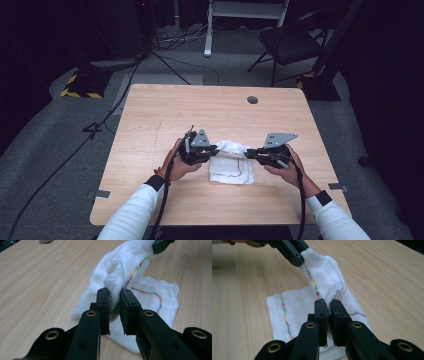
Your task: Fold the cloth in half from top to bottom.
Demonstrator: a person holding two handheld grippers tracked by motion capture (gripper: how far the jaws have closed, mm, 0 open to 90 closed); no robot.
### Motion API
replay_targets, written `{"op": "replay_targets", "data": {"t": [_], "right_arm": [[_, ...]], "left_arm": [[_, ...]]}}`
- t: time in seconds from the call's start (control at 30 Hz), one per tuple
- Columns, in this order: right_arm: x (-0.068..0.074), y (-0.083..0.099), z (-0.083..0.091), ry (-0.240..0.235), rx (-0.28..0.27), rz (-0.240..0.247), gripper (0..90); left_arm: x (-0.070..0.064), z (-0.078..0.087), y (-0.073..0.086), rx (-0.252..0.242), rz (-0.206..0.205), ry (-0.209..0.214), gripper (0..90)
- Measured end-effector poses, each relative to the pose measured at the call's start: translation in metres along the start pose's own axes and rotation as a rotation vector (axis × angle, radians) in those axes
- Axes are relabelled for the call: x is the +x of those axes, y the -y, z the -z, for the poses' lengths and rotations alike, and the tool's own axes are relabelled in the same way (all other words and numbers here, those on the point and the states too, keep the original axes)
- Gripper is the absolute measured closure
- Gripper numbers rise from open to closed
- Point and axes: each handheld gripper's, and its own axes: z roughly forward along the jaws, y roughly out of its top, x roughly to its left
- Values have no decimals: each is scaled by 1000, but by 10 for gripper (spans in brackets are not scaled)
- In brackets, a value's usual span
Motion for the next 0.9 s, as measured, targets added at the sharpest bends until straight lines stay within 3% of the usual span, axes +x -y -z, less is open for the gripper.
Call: {"op": "replay_targets", "data": {"t": [0.2,0.4,0.57,0.73,0.9], "right_arm": [[5,8,-1,-28,21,-16,843],[9,13,2,-34,33,-11,839],[16,19,-1,-45,67,2,833],[21,25,-2,-56,98,12,828],[23,30,-4,-62,113,7,822]], "left_arm": [[-8,1,7,39,-41,21,773],[-10,2,15,53,-37,46,774],[-13,2,18,77,-62,65,818],[-16,2,22,84,-57,89,893],[-20,-1,26,81,-49,94,805]]}}
